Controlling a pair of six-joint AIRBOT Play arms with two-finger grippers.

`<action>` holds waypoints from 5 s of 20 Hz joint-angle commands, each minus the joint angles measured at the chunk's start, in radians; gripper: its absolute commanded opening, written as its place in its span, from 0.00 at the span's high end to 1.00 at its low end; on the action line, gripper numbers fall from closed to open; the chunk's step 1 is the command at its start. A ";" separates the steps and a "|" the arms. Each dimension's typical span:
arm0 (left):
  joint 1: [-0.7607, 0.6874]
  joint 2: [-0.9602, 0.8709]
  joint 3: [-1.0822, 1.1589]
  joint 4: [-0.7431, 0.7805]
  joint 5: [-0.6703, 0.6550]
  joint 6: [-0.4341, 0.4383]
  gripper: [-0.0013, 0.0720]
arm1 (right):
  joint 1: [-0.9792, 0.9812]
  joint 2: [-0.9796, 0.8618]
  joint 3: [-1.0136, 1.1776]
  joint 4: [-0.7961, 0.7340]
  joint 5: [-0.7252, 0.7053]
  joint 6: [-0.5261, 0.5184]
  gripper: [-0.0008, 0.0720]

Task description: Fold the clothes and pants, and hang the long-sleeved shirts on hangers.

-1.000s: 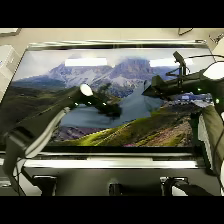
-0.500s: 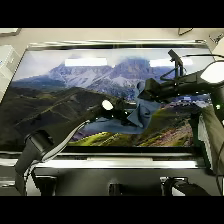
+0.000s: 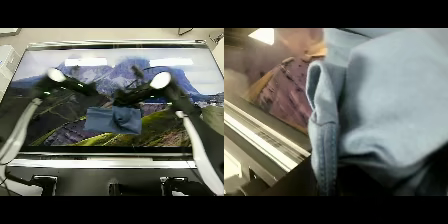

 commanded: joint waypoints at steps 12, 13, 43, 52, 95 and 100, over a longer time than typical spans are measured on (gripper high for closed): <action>0.267 0.421 0.000 0.081 -0.109 0.107 0.95 | -0.160 -0.121 0.001 0.027 -0.020 -0.063 0.03; 0.268 0.421 0.000 0.082 -0.108 0.107 0.95 | -0.239 -0.098 0.000 -0.092 0.080 -0.030 0.03; 0.264 0.421 0.000 0.065 -0.110 0.065 0.95 | -0.614 0.007 -0.036 0.233 0.180 -0.310 0.93; 0.264 0.421 0.000 0.065 -0.111 0.074 0.95 | -1.118 0.132 0.259 0.136 0.281 -0.042 0.93; 0.185 0.389 0.254 0.625 0.081 -0.063 0.96 | -1.228 0.359 0.301 -0.277 -0.279 -0.166 0.13; 0.177 0.230 0.155 0.718 -0.435 -0.222 0.05 | -0.721 0.179 0.228 -0.386 0.259 -0.053 0.12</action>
